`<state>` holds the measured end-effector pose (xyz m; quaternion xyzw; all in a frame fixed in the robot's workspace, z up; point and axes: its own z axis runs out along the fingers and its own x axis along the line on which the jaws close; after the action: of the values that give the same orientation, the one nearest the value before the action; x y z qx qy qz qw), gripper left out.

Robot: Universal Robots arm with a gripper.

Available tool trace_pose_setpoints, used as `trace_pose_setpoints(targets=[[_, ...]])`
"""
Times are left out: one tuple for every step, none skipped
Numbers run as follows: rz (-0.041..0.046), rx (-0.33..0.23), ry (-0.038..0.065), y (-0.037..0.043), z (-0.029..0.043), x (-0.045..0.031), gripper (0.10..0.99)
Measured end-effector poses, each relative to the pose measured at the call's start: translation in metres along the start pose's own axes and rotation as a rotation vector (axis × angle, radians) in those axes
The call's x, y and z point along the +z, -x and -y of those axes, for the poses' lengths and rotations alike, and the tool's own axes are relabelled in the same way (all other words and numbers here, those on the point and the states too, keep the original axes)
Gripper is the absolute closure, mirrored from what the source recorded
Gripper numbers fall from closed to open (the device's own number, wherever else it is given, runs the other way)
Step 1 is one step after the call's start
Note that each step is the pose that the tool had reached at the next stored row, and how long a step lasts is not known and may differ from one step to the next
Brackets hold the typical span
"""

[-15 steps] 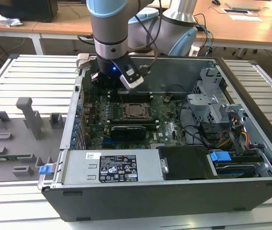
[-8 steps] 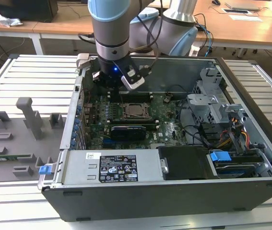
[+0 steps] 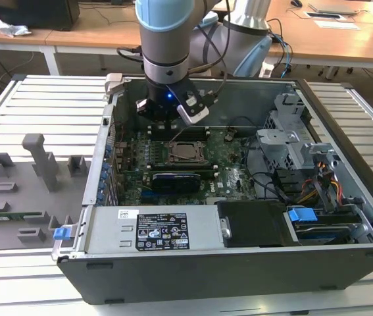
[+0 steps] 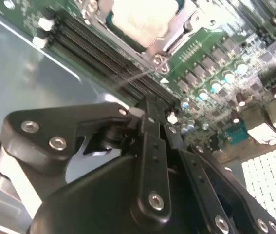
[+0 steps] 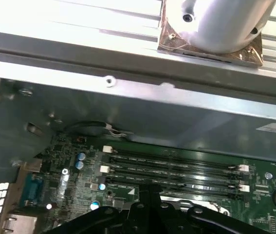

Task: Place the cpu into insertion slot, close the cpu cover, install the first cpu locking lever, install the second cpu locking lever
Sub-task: 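Install the first cpu locking lever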

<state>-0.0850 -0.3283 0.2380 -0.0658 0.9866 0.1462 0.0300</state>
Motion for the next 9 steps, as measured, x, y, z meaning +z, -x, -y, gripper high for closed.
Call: trace_pose_setpoints(targets=[[0.0, 0.0, 0.0, 0.0007, 0.0002, 0.0, 0.98], [0.0, 0.0, 0.0, 0.0007, 0.0002, 0.0, 0.98], [-0.0001, 0.0, 0.0, 0.0007, 0.0001, -0.0001, 0.98], [0.0, 0.0, 0.0, 0.0007, 0.0001, 0.0, 0.98], [0.0, 0.0, 0.0, 0.0007, 0.0001, 0.0, 0.98], [0.0, 0.0, 0.0, 0.0007, 0.0001, 0.0, 0.98], [0.0002, 0.0, 0.0, 0.0008, 0.0002, 0.0003, 0.98], [0.003, -0.001, 0.0, 0.0008, 0.0003, 0.0009, 0.98], [0.0113, -0.004, -0.003, 0.0007, 0.0005, 0.0013, 0.98]])
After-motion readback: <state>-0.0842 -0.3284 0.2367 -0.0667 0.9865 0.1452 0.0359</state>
